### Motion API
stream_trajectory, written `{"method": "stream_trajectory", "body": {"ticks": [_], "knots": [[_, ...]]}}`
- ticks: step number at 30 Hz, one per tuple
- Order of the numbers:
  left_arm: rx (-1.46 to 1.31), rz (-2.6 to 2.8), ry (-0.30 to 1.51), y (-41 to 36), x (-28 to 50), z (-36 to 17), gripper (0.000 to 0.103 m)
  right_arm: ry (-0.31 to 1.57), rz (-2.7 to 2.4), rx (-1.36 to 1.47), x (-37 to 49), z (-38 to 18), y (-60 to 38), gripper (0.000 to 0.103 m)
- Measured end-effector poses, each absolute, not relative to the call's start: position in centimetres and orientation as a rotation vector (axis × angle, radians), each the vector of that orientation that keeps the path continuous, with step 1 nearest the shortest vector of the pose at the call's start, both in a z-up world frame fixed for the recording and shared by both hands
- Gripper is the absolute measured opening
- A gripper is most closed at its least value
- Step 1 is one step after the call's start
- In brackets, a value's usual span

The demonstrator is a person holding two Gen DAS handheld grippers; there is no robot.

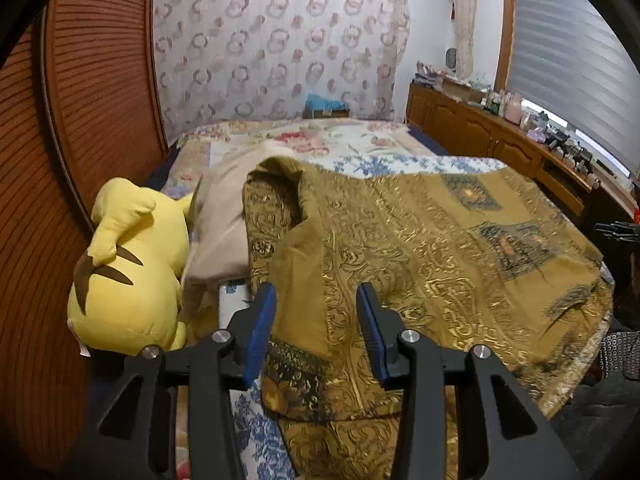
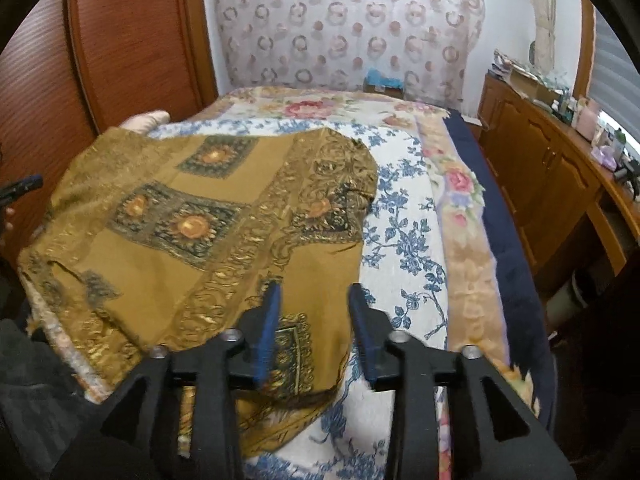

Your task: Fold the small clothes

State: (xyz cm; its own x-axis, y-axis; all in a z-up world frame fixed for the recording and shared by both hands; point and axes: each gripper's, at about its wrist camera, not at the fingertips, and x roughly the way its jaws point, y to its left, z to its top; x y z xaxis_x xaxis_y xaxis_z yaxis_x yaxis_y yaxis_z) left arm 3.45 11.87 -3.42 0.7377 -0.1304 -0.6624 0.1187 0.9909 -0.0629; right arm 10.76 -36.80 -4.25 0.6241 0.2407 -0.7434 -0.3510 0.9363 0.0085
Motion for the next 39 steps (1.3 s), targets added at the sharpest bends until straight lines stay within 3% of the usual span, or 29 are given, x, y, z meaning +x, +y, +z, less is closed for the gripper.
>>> {"method": "stream_trajectory", "body": {"ticks": [4, 21, 24, 26, 28, 31, 33, 35, 37, 39], "knots": [[-0.019, -0.110, 0.769, 12.4, 4.3, -5.0, 0.040, 0.867, 0.323, -0.124, 12.1, -6.0, -36.9, 0.043], [-0.051, -0.070, 0.837, 13.1, 1.7, -8.7, 0.041, 0.891, 0.331, -0.078, 11.2, -7.6, -37.1, 0.043], [-0.042, -0.071, 0.829, 12.9, 1.3, -8.7, 0.041, 0.886, 0.347, -0.100, 10.8, -7.6, -36.4, 0.034], [-0.040, -0.075, 0.829, 12.9, 1.3, -8.8, 0.041, 0.888, 0.361, -0.104, 10.7, -7.7, -36.1, 0.016], [-0.041, -0.074, 0.831, 12.9, 1.5, -8.9, 0.040, 0.889, 0.379, -0.108, 10.5, -7.7, -36.0, 0.008], [-0.049, -0.074, 0.840, 13.3, 2.2, -8.9, 0.040, 0.889, 0.383, -0.129, 10.4, -7.5, -35.8, 0.008], [-0.073, -0.082, 0.840, 13.8, 2.9, -8.7, 0.041, 0.884, 0.359, -0.160, 10.8, -7.2, -35.7, 0.009], [-0.085, -0.078, 0.841, 14.2, 3.6, -8.6, 0.041, 0.874, 0.343, -0.167, 11.7, -6.7, -35.7, 0.031], [-0.095, -0.082, 0.842, 14.4, 4.2, -8.6, 0.041, 0.858, 0.329, -0.175, 13.1, -6.1, -35.7, 0.045], [-0.097, -0.093, 0.850, 14.4, 4.9, -8.6, 0.041, 0.848, 0.340, -0.175, 15.0, -5.7, -35.6, 0.050]]}}
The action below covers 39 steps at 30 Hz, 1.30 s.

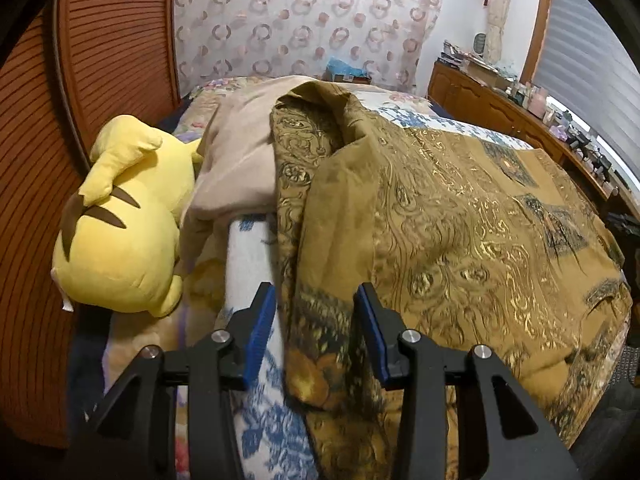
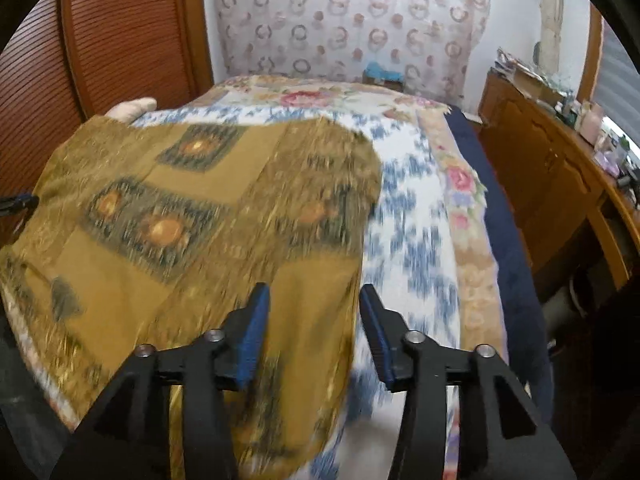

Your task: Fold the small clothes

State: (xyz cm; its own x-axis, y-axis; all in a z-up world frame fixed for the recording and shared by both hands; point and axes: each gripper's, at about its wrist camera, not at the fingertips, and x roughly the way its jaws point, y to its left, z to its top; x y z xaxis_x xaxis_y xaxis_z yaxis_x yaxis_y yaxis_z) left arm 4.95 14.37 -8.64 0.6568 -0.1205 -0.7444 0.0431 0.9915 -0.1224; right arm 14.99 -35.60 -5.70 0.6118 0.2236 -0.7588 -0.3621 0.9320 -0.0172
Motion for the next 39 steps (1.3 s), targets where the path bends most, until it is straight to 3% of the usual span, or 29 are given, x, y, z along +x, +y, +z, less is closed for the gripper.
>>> {"method": "stream_trajectory", "body": {"ticks": [2, 14, 29, 37, 39], "knots": [[-0.084, -0.093, 0.853, 14.2, 5.6, -8.6, 0.041, 0.847, 0.333, -0.177, 17.3, -5.6, -35.6, 0.057], [-0.062, -0.087, 0.875, 13.9, 7.4, -9.2, 0.041, 0.940, 0.343, -0.106, 29.6, -8.5, -35.1, 0.057], [-0.066, -0.087, 0.863, 14.2, 7.5, -9.2, 0.041, 0.896, 0.354, -0.122, 29.4, -8.7, -33.9, 0.057], [-0.062, -0.087, 0.864, 14.2, 7.5, -9.2, 0.041, 0.911, 0.309, -0.071, 31.2, -9.0, -34.7, 0.064], [-0.061, -0.088, 0.863, 14.2, 7.5, -9.2, 0.040, 0.902, 0.355, -0.070, 30.8, -9.1, -34.2, 0.061]]}}
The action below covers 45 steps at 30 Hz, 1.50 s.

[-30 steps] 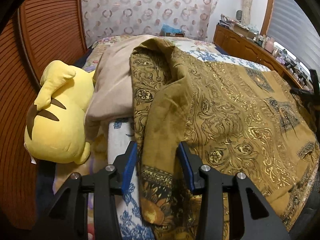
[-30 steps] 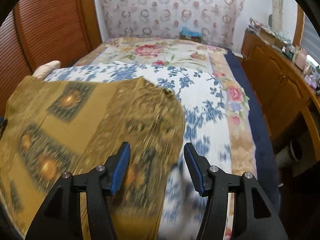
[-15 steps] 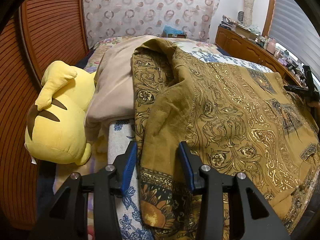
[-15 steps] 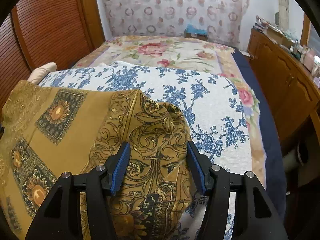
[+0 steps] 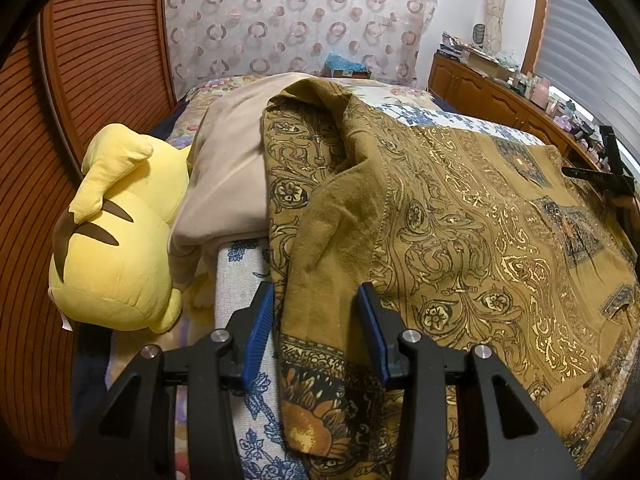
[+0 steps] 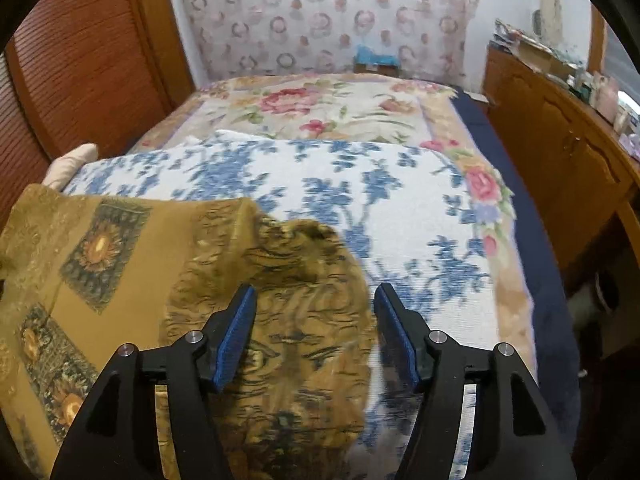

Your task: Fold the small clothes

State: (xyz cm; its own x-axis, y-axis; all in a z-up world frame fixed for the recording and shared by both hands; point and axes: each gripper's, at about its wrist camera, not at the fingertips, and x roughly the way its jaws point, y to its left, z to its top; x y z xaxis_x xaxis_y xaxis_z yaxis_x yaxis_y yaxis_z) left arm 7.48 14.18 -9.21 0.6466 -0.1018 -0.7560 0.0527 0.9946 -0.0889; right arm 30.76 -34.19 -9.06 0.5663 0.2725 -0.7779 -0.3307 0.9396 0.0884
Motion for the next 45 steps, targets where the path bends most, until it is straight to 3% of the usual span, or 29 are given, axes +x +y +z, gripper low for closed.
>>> {"method": "stream_trajectory", "body": {"ticks": [2, 5, 10, 17, 23, 26, 29, 34, 45], "knots": [[-0.069, -0.109, 0.861, 14.3, 7.5, -9.1, 0.026, 0.894, 0.403, -0.096, 30.2, -9.1, -33.4, 0.036], [-0.066, -0.127, 0.858, 13.9, 7.3, -9.0, 0.008, 0.892, 0.448, -0.123, 29.5, -8.9, -32.6, 0.011], [-0.069, -0.152, 0.807, 13.1, 6.2, -7.8, 0.002, 0.807, 0.455, -0.150, 27.4, -7.1, -32.3, 0.005], [-0.111, -0.217, 0.625, 12.3, 5.6, -0.7, 0.002, 0.585, 0.443, -0.130, 24.9, 2.2, -32.8, 0.004], [-0.138, -0.223, 0.615, 12.9, 10.1, 1.7, 0.002, 0.562, 0.338, -0.150, 28.0, 7.1, -32.8, 0.004], [-0.120, -0.196, 0.714, 13.0, 13.3, -0.5, 0.003, 0.665, 0.277, -0.183, 31.4, 5.4, -33.1, 0.012], [-0.100, -0.188, 0.818, 12.7, 14.6, -3.9, 0.008, 0.815, 0.242, -0.205, 33.6, 1.6, -33.3, 0.035], [-0.102, -0.170, 0.850, 13.0, 12.6, -6.2, 0.026, 0.869, 0.266, -0.215, 31.8, -3.2, -33.3, 0.037], [-0.113, -0.166, 0.851, 12.4, 7.4, -7.7, 0.027, 0.847, 0.287, -0.131, 21.8, -6.6, -35.8, 0.037]]}}
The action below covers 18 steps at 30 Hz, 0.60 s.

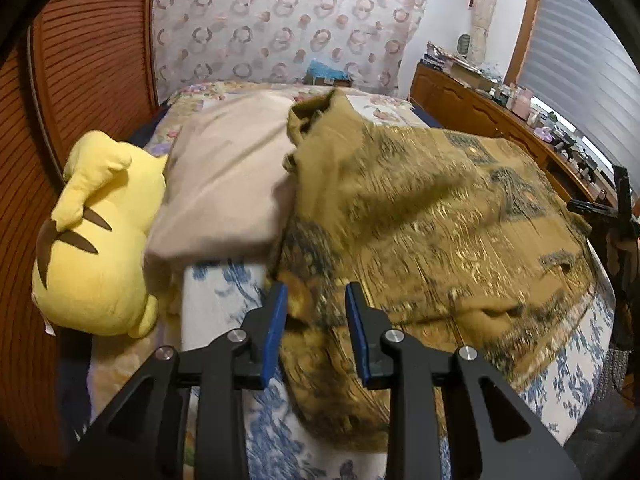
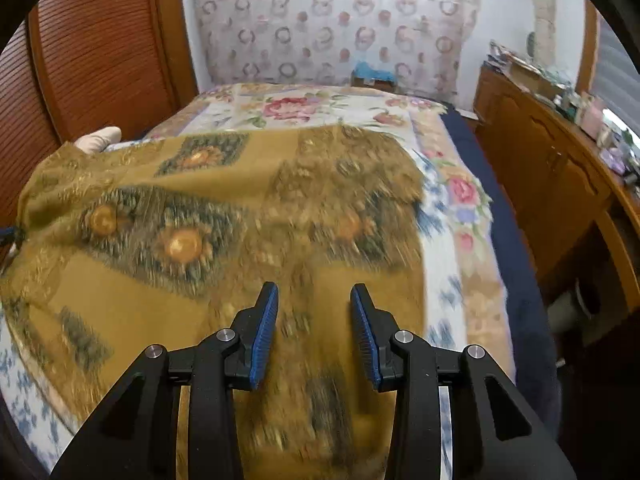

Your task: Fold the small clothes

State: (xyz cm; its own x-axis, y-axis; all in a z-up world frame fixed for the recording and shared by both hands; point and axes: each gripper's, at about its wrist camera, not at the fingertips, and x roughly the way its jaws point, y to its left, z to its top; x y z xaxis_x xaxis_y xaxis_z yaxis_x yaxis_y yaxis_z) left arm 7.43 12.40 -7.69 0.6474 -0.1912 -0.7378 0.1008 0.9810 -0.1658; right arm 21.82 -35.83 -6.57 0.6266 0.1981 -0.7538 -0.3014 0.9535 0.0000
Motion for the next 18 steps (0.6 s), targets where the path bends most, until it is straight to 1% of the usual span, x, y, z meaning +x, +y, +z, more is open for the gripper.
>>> {"method": "stream_trajectory", "body": {"ticks": [6, 12, 13, 14, 15, 16, 17, 18], "knots": [[-0.097, -0.166, 0.840, 11.2, 6.7, -8.0, 0.027, 0.874, 0.223, -0.106, 19.0, -7.3, -38.6, 0.037], [-0.095, -0.136, 0.819, 11.1, 6.7, -7.8, 0.027, 0.889, 0.206, -0.102, 18.4, -8.6, -38.9, 0.037], [-0.091, -0.133, 0.810, 11.1, 6.6, -7.7, 0.027, 0.884, 0.206, -0.108, 18.3, -8.7, -38.9, 0.033], [-0.088, -0.131, 0.807, 11.1, 6.7, -7.6, 0.027, 0.878, 0.214, -0.110, 18.2, -8.6, -38.8, 0.026], [-0.084, -0.131, 0.808, 11.1, 6.8, -7.6, 0.027, 0.872, 0.224, -0.113, 18.1, -8.6, -38.7, 0.024], [-0.081, -0.131, 0.812, 11.1, 6.9, -7.7, 0.027, 0.865, 0.229, -0.119, 18.0, -8.5, -38.5, 0.015], [-0.075, -0.126, 0.817, 11.1, 7.0, -7.8, 0.027, 0.855, 0.239, -0.126, 17.9, -8.4, -38.3, 0.008], [-0.071, -0.116, 0.822, 11.2, 7.3, -7.9, 0.027, 0.844, 0.246, -0.134, 17.7, -8.2, -38.2, 0.006]]}}
